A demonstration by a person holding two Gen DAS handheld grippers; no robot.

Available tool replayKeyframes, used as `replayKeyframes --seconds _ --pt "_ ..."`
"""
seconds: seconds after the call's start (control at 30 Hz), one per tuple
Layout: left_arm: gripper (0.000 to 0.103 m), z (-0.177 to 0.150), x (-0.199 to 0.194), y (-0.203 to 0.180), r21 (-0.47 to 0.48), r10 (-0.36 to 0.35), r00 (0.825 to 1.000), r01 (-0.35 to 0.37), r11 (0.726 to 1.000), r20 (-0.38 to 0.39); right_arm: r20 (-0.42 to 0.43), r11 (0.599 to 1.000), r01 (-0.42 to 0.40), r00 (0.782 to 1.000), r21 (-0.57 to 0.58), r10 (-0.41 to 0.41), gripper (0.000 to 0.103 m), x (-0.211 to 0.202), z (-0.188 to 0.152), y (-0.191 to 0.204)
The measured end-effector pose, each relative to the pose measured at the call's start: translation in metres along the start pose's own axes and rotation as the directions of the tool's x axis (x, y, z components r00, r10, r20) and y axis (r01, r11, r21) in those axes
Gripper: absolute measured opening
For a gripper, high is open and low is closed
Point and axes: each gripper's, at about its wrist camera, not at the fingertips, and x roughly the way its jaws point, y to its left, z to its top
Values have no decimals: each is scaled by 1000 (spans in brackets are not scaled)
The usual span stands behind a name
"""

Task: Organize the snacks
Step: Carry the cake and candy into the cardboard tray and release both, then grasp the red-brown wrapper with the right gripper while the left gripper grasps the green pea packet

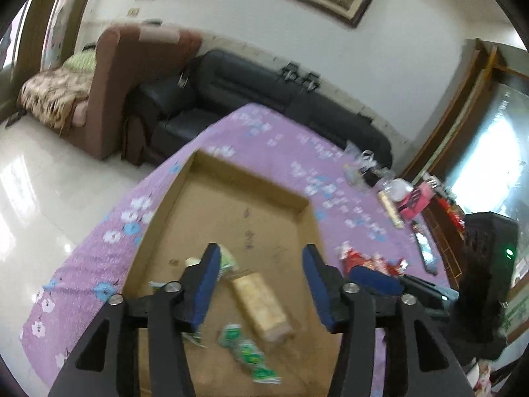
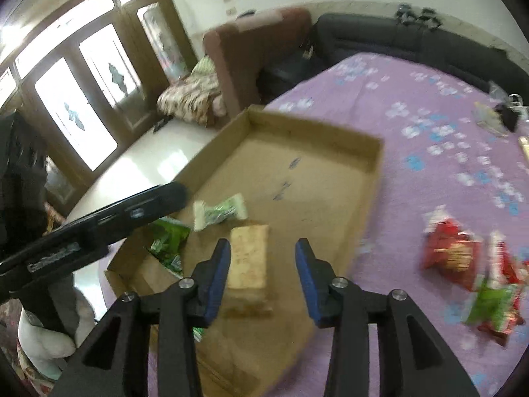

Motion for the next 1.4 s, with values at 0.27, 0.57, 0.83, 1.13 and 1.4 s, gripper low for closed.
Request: replayKeyframes --seconds 0.27,0.57,0.83,1.13,1.4 --pt "102 -15 -39 -64 74 -239 967 233 970 87 250 968 234 936 93 -250 75 -97 -15 -84" --pt "102 -46 10 -77 -38 -292 952 290 956 -87 98 902 245 950 355 -296 75 -118 -59 -199" --pt "102 -56 19 -84 -38 -241 963 238 971 -123 56 909 215 966 357 -251 63 -84 -70 -213" --pt "102 -59 23 -88 -6 -214 966 216 976 -143 -59 963 98 995 251 -86 35 -58 -82 -203" --pt "102 -67 37 -99 -4 -227 956 230 973 -188 -29 972 121 993 199 -118 61 -79 -90 -192"
